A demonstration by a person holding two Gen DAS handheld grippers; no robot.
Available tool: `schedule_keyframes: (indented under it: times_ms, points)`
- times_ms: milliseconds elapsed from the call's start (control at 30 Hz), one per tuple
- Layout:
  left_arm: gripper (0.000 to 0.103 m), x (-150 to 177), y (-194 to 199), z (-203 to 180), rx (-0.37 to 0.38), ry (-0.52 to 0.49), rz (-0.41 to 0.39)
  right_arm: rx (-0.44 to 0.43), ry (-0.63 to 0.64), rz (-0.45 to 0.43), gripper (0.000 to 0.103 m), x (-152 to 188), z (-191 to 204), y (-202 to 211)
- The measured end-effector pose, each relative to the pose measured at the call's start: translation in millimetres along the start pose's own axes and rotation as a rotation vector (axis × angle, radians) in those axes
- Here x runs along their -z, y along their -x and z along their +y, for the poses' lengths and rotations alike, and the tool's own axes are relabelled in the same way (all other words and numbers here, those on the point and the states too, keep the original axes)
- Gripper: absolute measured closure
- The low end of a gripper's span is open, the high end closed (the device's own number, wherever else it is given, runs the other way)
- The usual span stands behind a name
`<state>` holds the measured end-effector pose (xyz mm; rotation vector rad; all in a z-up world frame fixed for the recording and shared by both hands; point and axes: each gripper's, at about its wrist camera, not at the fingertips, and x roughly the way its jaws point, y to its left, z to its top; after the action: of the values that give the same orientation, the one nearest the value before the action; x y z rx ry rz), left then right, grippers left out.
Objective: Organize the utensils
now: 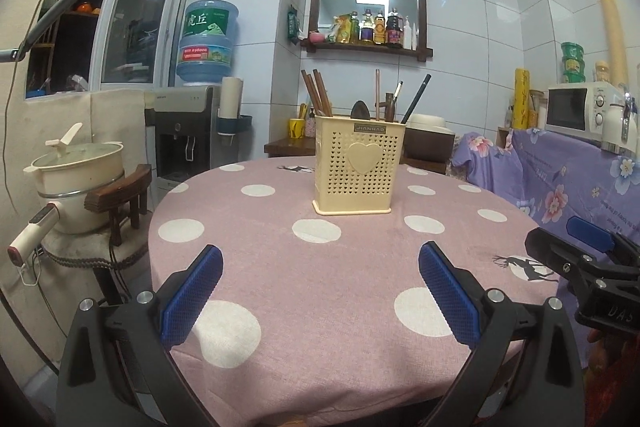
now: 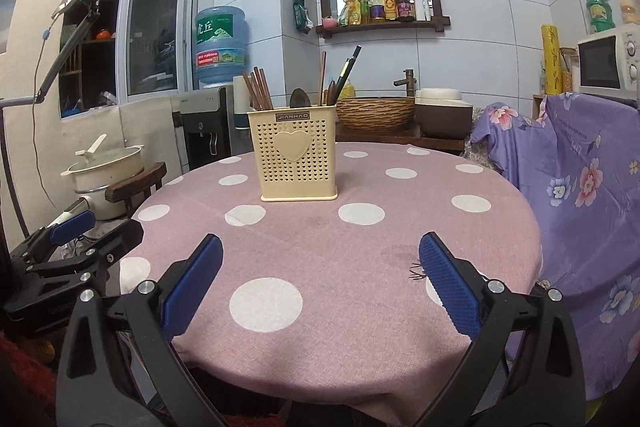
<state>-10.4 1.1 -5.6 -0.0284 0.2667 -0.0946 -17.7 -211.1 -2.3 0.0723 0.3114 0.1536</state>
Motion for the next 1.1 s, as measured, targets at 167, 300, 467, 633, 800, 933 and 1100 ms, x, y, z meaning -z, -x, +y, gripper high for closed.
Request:
schedule_keyframes:
  times_ms: [167, 300, 467, 633, 800, 933, 1100]
  points:
    - [0.006, 0.7, 2.4, -1.8, 0.007, -0.005, -0.004, -0.001, 0.011, -0.008, 0.006, -0.7, 2.2, 2.6]
    - [0.006, 1.1, 3.6, -2.6, 0.008, -0.006, -0.010, -0.004, 0.011, -0.004, 0.006, -0.9, 2.2, 2.8]
    - [0.006, 1.4, 3.5, -3.2, 0.010, -0.008, -0.011, -0.005, 0.011, -0.002, 0.006, -1.4, 2.1, 2.6]
    - [0.006, 1.2, 4.4, -3.2, 0.006, -0.006, -0.019, -0.007, 0.011, 0.004, 0.006, -1.1, 1.5, 0.3]
    - [0.006, 0.8, 4.2, -3.0, 0.005, -0.007, -0.015, -0.007, 0.012, 0.003, 0.006, -1.0, 0.9, 0.2]
    - [0.006, 1.0, 3.9, -3.6, 0.006, -0.008, -0.015, -0.008, 0.011, 0.004, 0.006, -1.0, 0.9, 0.3]
    - [0.006, 0.9, 4.0, -3.3, 0.005, -0.008, -0.015, -0.008, 0.011, 0.005, 0.006, -0.8, 0.6, 0.1]
